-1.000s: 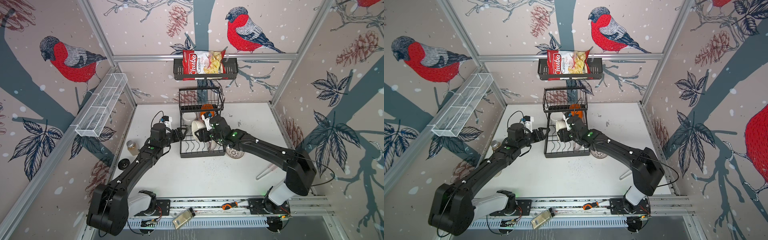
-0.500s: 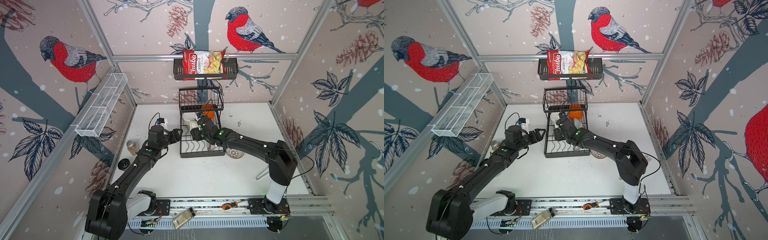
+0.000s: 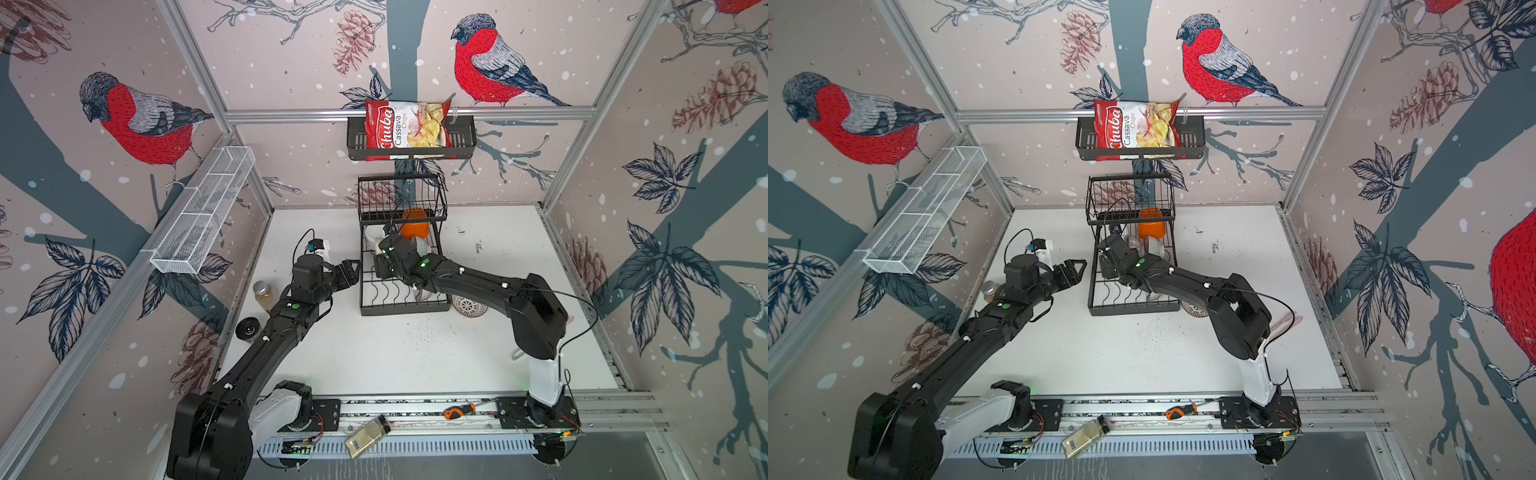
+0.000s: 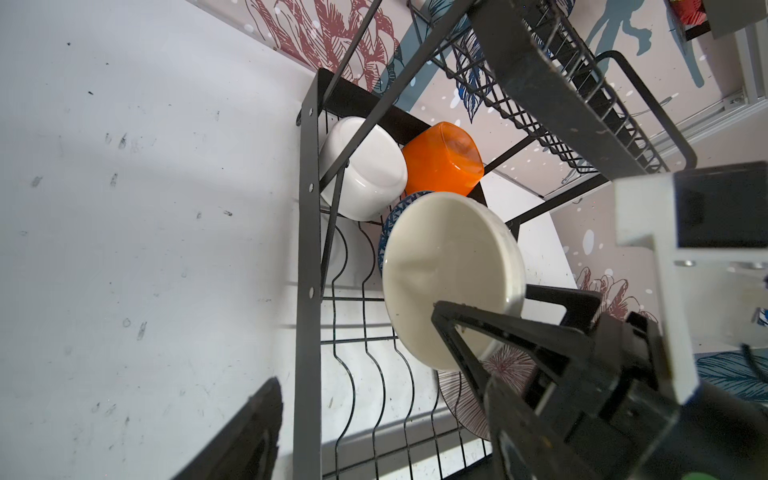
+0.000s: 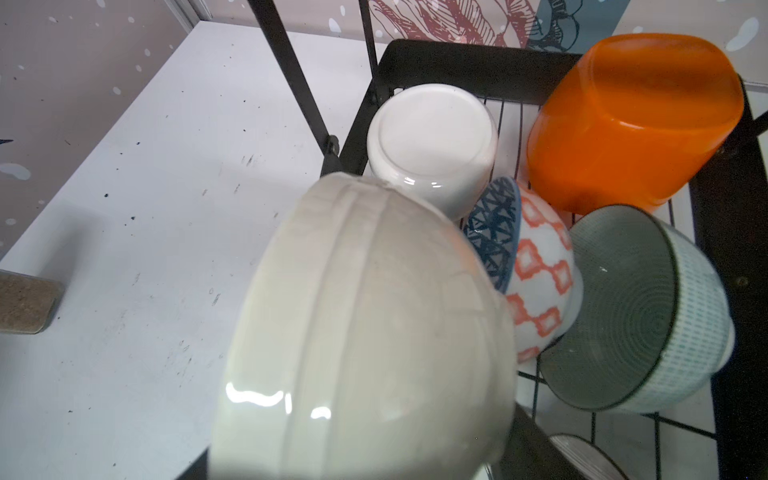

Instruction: Load the bowls into the dish rack

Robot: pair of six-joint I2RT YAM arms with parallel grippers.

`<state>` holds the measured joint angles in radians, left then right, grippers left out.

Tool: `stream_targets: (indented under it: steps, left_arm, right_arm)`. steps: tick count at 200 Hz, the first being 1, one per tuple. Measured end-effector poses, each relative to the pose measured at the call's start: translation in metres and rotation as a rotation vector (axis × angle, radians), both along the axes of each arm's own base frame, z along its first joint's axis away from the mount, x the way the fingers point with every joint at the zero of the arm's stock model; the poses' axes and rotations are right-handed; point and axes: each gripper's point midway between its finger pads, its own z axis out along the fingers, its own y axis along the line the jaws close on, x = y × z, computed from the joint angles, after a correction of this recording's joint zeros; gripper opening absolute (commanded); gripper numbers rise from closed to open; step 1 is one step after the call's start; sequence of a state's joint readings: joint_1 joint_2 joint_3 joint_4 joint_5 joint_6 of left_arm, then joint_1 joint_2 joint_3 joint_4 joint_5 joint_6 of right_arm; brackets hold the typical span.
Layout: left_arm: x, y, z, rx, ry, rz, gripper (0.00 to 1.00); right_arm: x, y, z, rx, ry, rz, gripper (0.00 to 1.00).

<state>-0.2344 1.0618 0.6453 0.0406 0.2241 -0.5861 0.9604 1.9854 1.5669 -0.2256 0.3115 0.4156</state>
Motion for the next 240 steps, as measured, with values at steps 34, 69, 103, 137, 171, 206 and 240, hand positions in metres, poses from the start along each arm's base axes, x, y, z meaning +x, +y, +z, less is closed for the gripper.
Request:
stream_targets:
  steps: [34,69,103,137,171,206,240]
  left_arm:
    - [0.000,0.004,-0.001,0.008,-0.004,0.015,0.77]
    - [-0.001,0.006,-0.003,0.015,-0.001,0.018,0.77]
    - [-0.002,0.007,-0.006,0.017,0.004,0.020,0.77]
    - [-0.002,0.009,-0.007,0.018,0.006,0.026,0.77]
    - [-0.002,0.010,-0.009,0.019,0.011,0.029,0.77]
    - [-0.003,0.011,-0.011,0.020,0.014,0.031,0.77]
    - [-0.003,0.011,-0.011,0.020,0.014,0.033,0.77]
  right_arm:
    - [0.004,0.005,-0.013,-0.032,0.003,-0.015,0.59]
    - [0.008,0.014,-0.021,-0.056,-0.005,-0.024,0.60]
    - [0.011,0.019,-0.030,-0.082,-0.012,-0.036,0.60]
    - [0.017,0.019,-0.035,-0.107,-0.027,-0.061,0.60]
    - [0.020,0.018,-0.041,-0.135,-0.035,-0.080,0.60]
    - [0.021,0.020,-0.044,-0.141,-0.037,-0.082,0.60]
    - [0.026,0.021,-0.047,-0.149,-0.048,-0.096,0.61]
